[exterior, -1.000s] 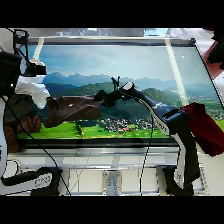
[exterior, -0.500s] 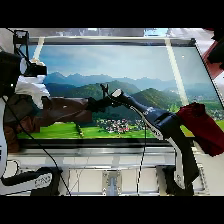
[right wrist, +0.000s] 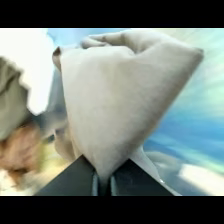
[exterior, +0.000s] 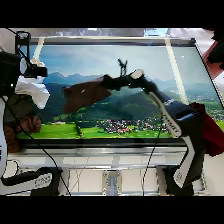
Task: Fold the shirts.
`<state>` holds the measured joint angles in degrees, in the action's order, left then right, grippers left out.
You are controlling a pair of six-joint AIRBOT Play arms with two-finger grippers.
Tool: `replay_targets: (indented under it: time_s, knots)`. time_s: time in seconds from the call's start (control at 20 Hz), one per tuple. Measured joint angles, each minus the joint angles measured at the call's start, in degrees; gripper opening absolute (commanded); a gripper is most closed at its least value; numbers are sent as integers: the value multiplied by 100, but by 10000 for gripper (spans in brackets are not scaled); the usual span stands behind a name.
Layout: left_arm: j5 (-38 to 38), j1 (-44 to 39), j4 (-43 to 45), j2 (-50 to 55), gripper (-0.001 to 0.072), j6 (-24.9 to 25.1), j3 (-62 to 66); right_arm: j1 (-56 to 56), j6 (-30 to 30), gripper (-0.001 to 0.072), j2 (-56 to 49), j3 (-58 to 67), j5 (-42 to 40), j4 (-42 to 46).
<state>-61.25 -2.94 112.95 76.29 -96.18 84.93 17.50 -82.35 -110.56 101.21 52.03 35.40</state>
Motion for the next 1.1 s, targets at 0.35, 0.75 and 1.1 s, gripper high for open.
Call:
replay_targets:
  time_s: [0.35,0.75,1.1]
  knots:
    - [-61,0,-133,0,14,9,0,-2312,-1093,25,1971,37,2131,3099]
    - [-175,0,-538,0,13,2,0,-5029,-1021,26,3340,-297,4367,5414]
    - [-358,0,-1056,0,13,-4,0,-6172,-695,28,3595,-2203,4583,6699]
